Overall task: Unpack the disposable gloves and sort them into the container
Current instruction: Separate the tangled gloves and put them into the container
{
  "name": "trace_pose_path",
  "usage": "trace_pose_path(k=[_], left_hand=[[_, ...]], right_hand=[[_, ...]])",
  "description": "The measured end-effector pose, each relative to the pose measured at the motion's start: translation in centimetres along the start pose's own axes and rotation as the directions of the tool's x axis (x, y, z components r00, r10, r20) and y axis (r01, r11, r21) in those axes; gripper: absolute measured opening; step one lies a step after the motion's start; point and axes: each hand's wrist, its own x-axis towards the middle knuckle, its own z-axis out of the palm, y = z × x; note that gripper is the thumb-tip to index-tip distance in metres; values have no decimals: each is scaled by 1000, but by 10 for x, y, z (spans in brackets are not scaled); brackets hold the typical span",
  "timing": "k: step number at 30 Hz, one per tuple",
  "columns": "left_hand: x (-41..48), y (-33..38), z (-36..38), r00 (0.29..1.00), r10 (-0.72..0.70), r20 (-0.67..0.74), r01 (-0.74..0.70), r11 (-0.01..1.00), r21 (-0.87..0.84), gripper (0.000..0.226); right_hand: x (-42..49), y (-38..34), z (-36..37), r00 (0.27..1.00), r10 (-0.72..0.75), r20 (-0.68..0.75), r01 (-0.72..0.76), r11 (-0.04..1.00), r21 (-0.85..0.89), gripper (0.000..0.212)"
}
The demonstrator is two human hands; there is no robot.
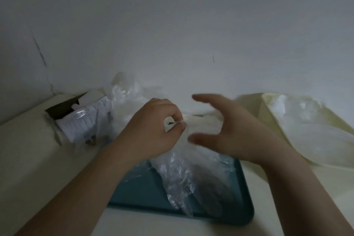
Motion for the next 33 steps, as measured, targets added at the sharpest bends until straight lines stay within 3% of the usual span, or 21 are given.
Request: trace_pose_path(k=[2, 3, 5, 8, 11, 14, 17, 20, 23, 25, 27, 28, 30, 31, 33], left_hand=[[-4, 5, -4, 998, -50, 46, 55, 994, -91, 5], [-5, 6, -4, 997, -58, 57, 66, 988, -141, 3], [-5, 4, -5, 994, -80, 79, 94, 976, -195, 11], [0, -7, -11, 980, -144, 139, 170, 965, -200, 19], [1, -14, -13, 965, -235, 119, 263, 895, -361, 3], [1, -15, -13, 930, -339, 139, 360, 777, -517, 14], [3, -14, -9, 916, -385, 111, 381, 750, -541, 47], [4, -18, -10, 897, -395, 200, 432, 681, -591, 55], [2, -27, -11, 870, -342, 354, 492, 614, -617, 62], [1, -31, -8, 873, -351, 339, 487, 563, -668, 54], [1, -29, -6, 869, -402, 289, 474, 504, -722, 46], [1, -27, -6, 860, -436, 264, 478, 512, -714, 41], [1, -21, -8, 865, -446, 231, 481, 602, -638, 38], [1, -18, -7, 871, -429, 239, 479, 630, -612, 46], [0, -13, -7, 886, -395, 243, 456, 647, -610, 53]], right_hand=[[4, 3, 14, 994, 50, 102, -42, 996, -79, 80], [8, 9, 24, 996, 49, 78, -42, 996, -81, 65], [14, 18, 35, 999, 20, -37, -21, 999, -33, 13], [16, 28, 36, 993, 68, -99, -45, 974, 220, 25], [13, 34, 32, 977, 211, -27, -160, 812, 562, 19], [14, 44, 31, 967, 256, 15, -204, 733, 649, 30], [14, 46, 29, 975, 220, 4, -154, 670, 727, 37], [15, 42, 29, 958, 282, -54, -144, 635, 759, 46], [17, 42, 28, 881, 461, -112, -246, 645, 723, 53], [18, 48, 29, 829, 548, -106, -332, 636, 697, 48], [19, 52, 32, 820, 549, -163, -343, 698, 628, 39], [17, 50, 31, 822, 518, -238, -320, 765, 559, 33], [12, 40, 22, 849, 364, -383, -230, 907, 353, 49], [8, 32, 15, 883, 264, -389, -177, 953, 247, 58], [2, 9, 3, 970, 103, -220, -75, 989, 129, 71]])
